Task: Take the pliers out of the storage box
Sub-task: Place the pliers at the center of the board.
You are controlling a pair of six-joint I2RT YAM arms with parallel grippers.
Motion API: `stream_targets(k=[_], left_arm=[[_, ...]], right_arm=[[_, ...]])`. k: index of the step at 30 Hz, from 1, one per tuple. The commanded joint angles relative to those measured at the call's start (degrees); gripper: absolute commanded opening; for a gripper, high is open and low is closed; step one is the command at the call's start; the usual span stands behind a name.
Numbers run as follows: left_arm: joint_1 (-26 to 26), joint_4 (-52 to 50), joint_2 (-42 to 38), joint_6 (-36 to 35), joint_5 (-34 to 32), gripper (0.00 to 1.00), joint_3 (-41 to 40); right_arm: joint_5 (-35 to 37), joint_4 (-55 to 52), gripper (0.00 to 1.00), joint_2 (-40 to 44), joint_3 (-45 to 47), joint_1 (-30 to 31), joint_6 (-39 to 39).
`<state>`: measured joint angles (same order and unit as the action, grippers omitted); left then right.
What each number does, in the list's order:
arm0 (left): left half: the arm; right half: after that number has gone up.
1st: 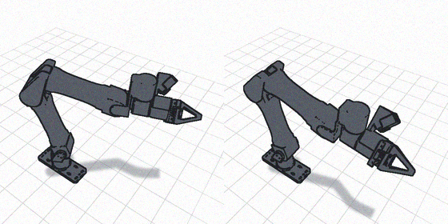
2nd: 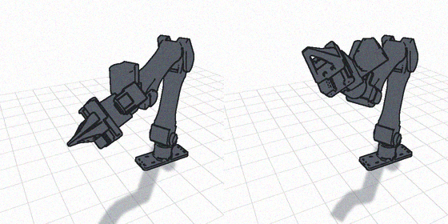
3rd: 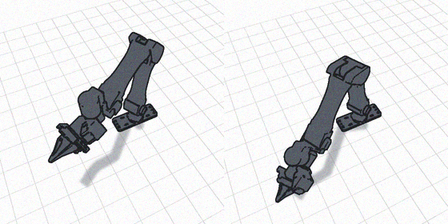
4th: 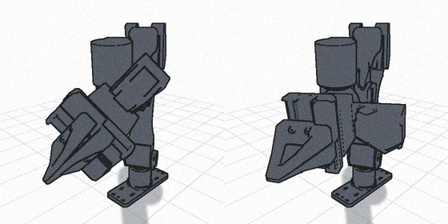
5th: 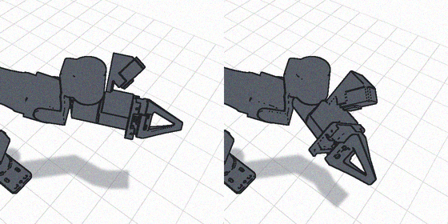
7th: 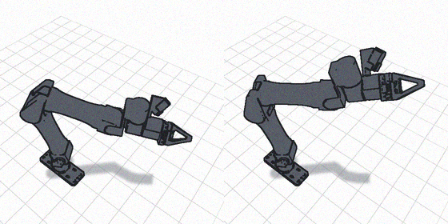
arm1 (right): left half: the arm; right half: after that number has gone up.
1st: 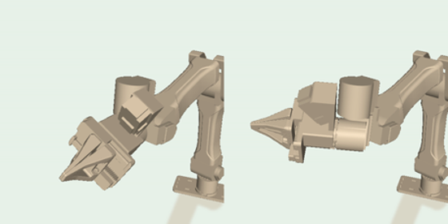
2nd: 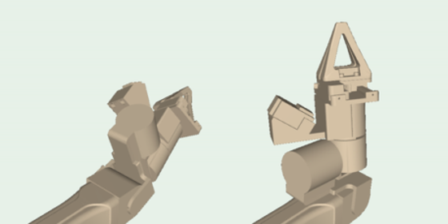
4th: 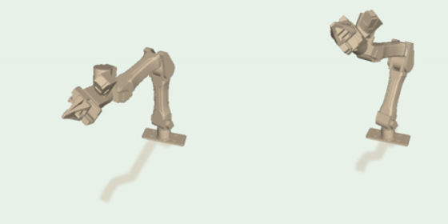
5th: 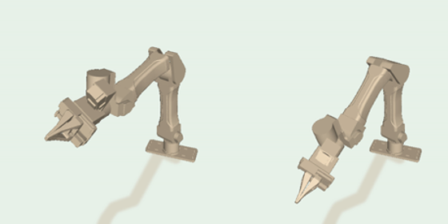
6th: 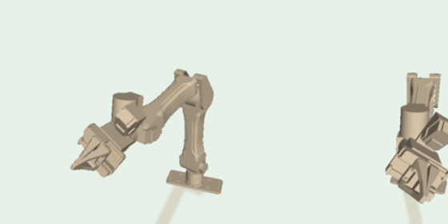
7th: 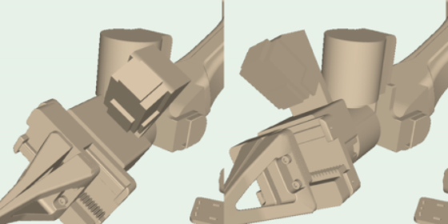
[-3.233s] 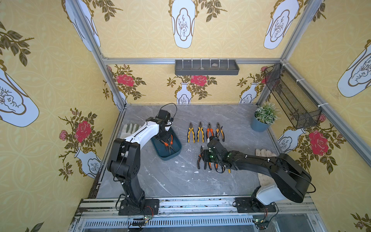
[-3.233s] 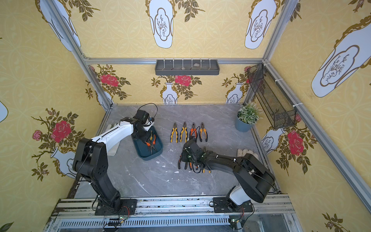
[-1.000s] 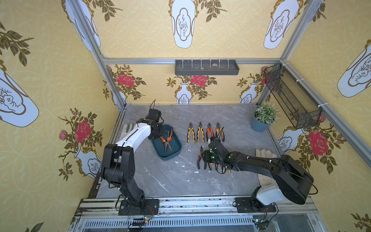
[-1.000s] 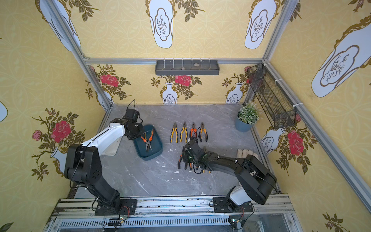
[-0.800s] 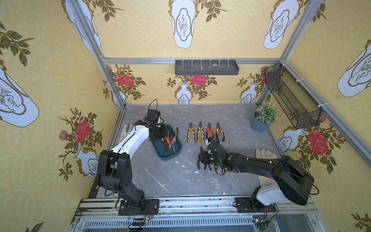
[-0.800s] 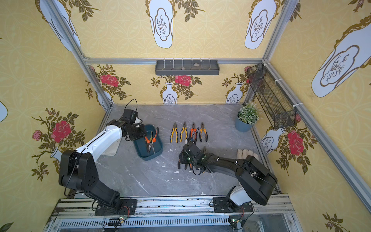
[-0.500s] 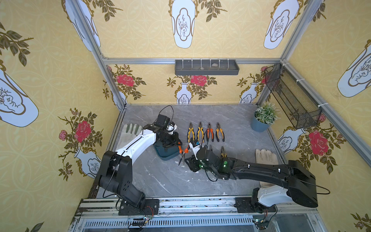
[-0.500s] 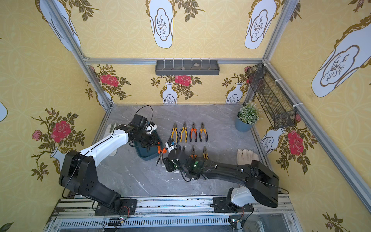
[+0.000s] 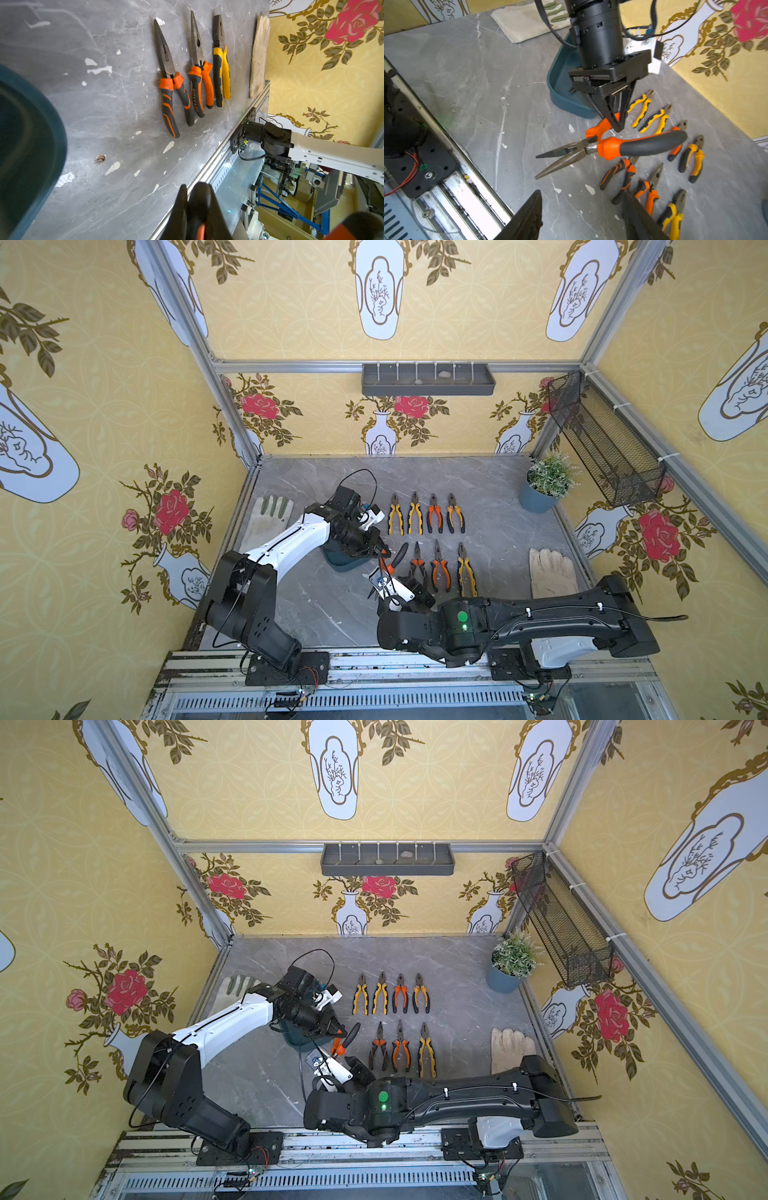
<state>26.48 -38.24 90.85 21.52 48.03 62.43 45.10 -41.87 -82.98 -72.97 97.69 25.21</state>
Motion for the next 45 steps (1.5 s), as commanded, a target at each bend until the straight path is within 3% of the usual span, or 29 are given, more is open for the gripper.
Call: stream_targets(k=[1, 5, 7, 9, 12, 16, 19, 24, 27, 29, 32, 35, 39, 41, 45], left_arm=[[-0.2, 3.5, 1.2, -0.2, 10.0, 0.00, -1.0], [-0.2, 2.8, 1.6, -3.0, 17.2, 0.00, -0.4], [-0.1, 0.5, 1.4, -5.8, 19.8, 0.00, 0.6], [-0.1, -5.2, 1.9, -11.9, 20.5, 0.00, 2.7], [0.6, -7.6, 2.6, -15.5, 20.2, 0.00, 3.5], [1.7, -13.0, 3.6, -20.5, 16.2, 0.00, 4.8], [1.6, -13.6, 3.2, -20.4, 12.7, 0.00, 4.9], [1.6, -13.5, 2.9, -20.0, 10.3, 0.00, 3.7], [2.2, -14.5, 2.2, -20.1, 4.7, 0.00, 4.2], [2.7, -13.8, 0.2, -18.0, -5.2, 0.00, 3.9], [2.8, -11.1, -4.2, -13.6, -21.0, 0.00, 2.5], [2.9, -5.0, -9.7, -8.2, -27.5, 0.00, -0.8], [3.4, 1.0, -13.6, -0.8, -33.1, 0.00, -3.6], [3.5, 2.4, -13.9, 1.8, -34.8, 0.00, -4.0], [3.6, 3.0, -13.7, 3.7, -36.4, 0.00, -3.8]], right_arm=[[3.5, -12.5, 0.78, -0.1, -4.1, 0.7, 4.4], [-3.1, -17.0, 0.81, 1.2, -8.8, 0.8, 1.1], [-10.0, -18.2, 0.81, 2.0, -11.3, 0.8, -2.0], [-17.4, -18.1, 0.81, 2.8, -13.4, 0.9, -5.2], [-25.1, -19.3, 0.80, 2.1, -16.6, 0.9, -9.8], [-24.1, -29.2, 0.80, -4.2, -23.1, 0.2, -10.1], [-17.6, -35.8, 0.80, -8.8, -27.6, -3.2, -4.5], [-9.7, -38.3, 0.80, -8.1, -31.0, -6.3, 3.4], [-15.8, -40.6, 0.82, -5.6, -31.7, -17.3, 7.4], [-22.3, -34.6, 0.82, -1.0, -27.6, -25.6, 6.4], [-39.0, -18.0, 0.82, 9.0, -17.4, -38.0, 7.2], [-53.1, -4.9, 0.77, 14.3, -8.8, -45.4, 13.6], [-64.1, 15.6, 0.69, 16.6, 3.3, -45.0, 23.9], [-62.8, 22.5, 0.66, 15.3, 7.6, -41.8, 27.6], [-55.1, 22.3, 0.66, 9.8, 7.5, -34.9, 26.9]])
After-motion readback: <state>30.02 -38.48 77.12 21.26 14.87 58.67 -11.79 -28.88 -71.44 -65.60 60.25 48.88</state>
